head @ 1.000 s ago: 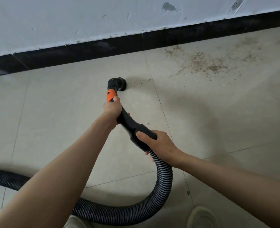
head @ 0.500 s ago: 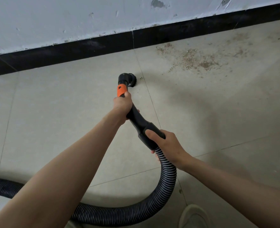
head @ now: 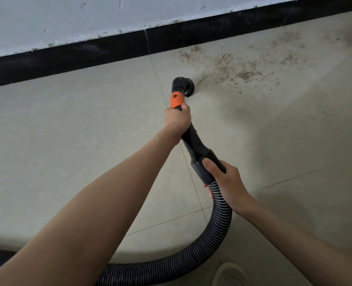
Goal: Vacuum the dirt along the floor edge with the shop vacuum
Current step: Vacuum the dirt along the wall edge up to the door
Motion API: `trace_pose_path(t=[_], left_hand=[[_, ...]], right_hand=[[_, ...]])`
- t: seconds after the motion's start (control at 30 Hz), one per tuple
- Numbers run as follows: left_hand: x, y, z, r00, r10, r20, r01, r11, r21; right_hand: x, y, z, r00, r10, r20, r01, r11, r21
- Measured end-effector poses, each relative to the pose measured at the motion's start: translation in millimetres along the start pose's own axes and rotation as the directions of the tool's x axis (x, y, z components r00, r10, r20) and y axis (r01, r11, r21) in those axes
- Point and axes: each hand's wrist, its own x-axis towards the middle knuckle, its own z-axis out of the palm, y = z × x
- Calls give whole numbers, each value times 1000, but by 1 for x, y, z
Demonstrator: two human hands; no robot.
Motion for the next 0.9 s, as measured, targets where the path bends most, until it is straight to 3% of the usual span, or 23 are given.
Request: trace_pose_path(t=[0.13,0.4,0.57,0.67,0.9], left_hand=[[4,5,16,999,18,44,-19,1000,20],[5,11,10,997,-11,78,18,996,-85],[8,7,-21,1000,-14,-6,13,994,-112],[2,-2,-48,997,-9,-71,-1,989,-148],[-26,-29,-123,992,-66,-108,37,968,-249]], right_hand=[[7,4,-8,999,29,-24,-29,1000,9],[23,-17,-3,992,64,105,-74,993,91],[37,-30,19,984,63,165,-48,994,-94],[39,-39,38,976,12,216,39,972,-231],[14,-42,94,924,-93,372,239,898,-368]])
